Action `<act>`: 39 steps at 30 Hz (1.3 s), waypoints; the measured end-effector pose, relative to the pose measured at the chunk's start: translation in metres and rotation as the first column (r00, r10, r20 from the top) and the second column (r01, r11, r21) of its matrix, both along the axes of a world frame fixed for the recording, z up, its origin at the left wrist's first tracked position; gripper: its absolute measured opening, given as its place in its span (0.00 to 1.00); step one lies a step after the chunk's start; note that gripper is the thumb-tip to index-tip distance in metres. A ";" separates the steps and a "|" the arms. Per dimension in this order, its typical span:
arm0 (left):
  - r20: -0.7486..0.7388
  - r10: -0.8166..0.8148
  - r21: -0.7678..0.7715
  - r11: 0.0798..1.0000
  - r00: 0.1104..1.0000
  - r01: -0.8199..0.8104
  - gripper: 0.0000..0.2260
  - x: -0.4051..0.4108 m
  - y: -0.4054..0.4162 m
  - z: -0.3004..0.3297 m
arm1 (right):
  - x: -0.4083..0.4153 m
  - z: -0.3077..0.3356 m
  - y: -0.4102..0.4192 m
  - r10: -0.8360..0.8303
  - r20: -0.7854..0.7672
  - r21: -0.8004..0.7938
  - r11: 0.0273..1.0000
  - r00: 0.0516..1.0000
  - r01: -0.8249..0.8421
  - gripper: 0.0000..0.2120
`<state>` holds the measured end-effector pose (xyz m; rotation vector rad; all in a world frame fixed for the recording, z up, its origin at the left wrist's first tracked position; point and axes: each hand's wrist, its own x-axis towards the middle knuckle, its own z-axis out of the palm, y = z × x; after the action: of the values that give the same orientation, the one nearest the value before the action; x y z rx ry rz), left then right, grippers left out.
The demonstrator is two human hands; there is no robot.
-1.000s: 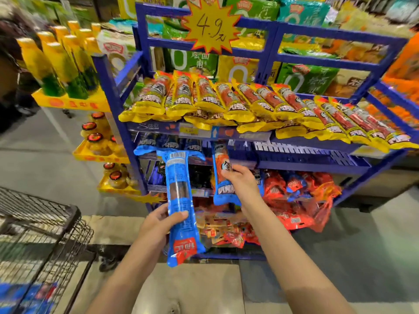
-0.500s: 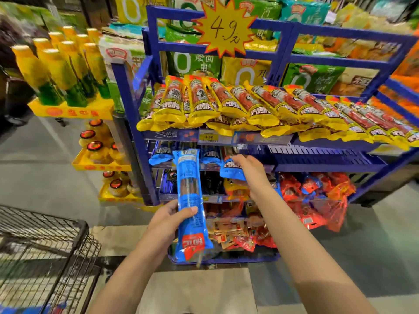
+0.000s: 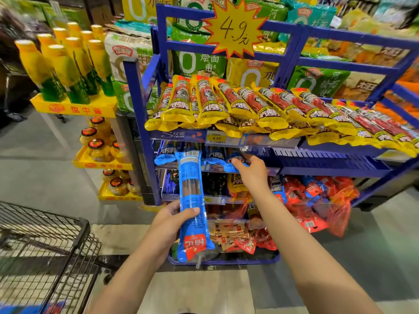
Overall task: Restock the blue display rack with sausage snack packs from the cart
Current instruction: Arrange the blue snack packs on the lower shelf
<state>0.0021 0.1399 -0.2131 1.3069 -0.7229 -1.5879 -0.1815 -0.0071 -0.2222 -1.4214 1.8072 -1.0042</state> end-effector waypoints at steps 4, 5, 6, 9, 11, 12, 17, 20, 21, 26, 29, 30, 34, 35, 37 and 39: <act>0.005 0.004 0.001 1.000 1.000 -0.004 0.11 0.002 0.000 0.000 | -0.002 -0.007 -0.012 -0.020 -0.091 0.004 1.000 0.996 0.021 0.26; 0.009 0.001 0.000 1.000 1.000 -0.001 0.12 0.003 -0.001 0.000 | -0.002 -0.007 -0.014 -0.014 -0.106 0.009 1.000 0.994 0.015 0.25; 0.011 -0.006 -0.001 1.000 1.000 0.006 0.12 0.003 -0.001 -0.001 | -0.003 -0.006 -0.014 -0.006 -0.117 0.017 1.000 0.993 0.008 0.25; 0.016 -0.051 -0.006 0.999 0.999 0.052 0.13 0.006 -0.002 0.000 | -0.005 -0.004 0.000 -0.018 -0.126 -0.066 0.998 0.992 0.010 0.25; 0.010 -0.089 0.007 0.996 0.996 0.089 0.16 0.009 -0.004 0.001 | -0.008 0.000 0.025 -0.012 -0.172 -0.246 0.969 0.985 -0.031 0.19; 0.012 -0.110 0.018 0.994 0.994 0.110 0.18 0.012 -0.006 0.001 | -0.011 0.001 0.039 0.029 -0.235 -0.340 0.934 0.972 -0.110 0.18; 0.124 -0.381 0.035 0.924 0.916 0.380 0.26 0.019 -0.012 0.007 | -0.024 -0.007 0.078 0.207 -0.759 -0.386 0.620 0.617 -0.683 0.32; 0.149 -0.508 0.042 0.860 0.848 0.508 0.26 0.016 -0.014 0.010 | -0.028 -0.012 0.083 0.199 -0.868 -0.293 0.536 0.456 -0.792 0.33; 0.153 -0.531 0.041 0.846 0.834 0.531 0.26 0.015 -0.015 0.009 | -0.030 -0.014 0.084 0.205 -0.875 -0.278 0.528 0.439 -0.802 0.32; 0.197 -0.490 -0.004 0.866 0.849 0.500 0.27 0.014 -0.019 0.012 | -0.048 -0.019 0.087 0.402 -0.758 -0.179 0.628 0.513 -0.757 0.28; 0.065 -0.269 -0.033 0.962 0.961 0.271 0.28 0.021 -0.025 0.009 | -0.059 -0.021 0.095 0.519 -0.479 -0.075 0.779 0.708 -0.622 0.23; 0.013 -0.202 -0.045 0.978 0.979 0.203 0.26 0.021 -0.025 0.010 | -0.063 -0.023 0.099 0.545 -0.342 -0.024 0.809 0.765 -0.587 0.21; -0.058 -0.120 -0.146 0.983 0.991 0.111 0.34 0.010 -0.024 0.011 | -0.065 -0.022 0.117 0.531 0.176 0.125 0.823 0.829 -0.554 0.13; -0.021 -0.125 -0.181 0.976 0.992 0.119 0.35 0.003 -0.024 0.012 | -0.064 -0.021 0.121 0.512 0.250 0.145 0.819 0.822 -0.555 0.12; 0.072 -0.092 -0.229 0.968 0.993 0.106 0.30 -0.009 -0.026 0.012 | -0.059 -0.020 0.128 0.492 0.348 0.156 0.809 0.798 -0.567 0.13; 0.145 -0.049 -0.266 0.960 0.988 0.086 0.15 -0.020 -0.027 0.010 | -0.055 -0.020 0.137 0.489 0.398 0.171 0.792 0.776 -0.586 0.12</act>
<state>-0.0179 0.1128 -0.2028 1.2056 -1.0424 -1.4034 -0.2361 0.1302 -0.2426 -1.3712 1.1259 -0.5973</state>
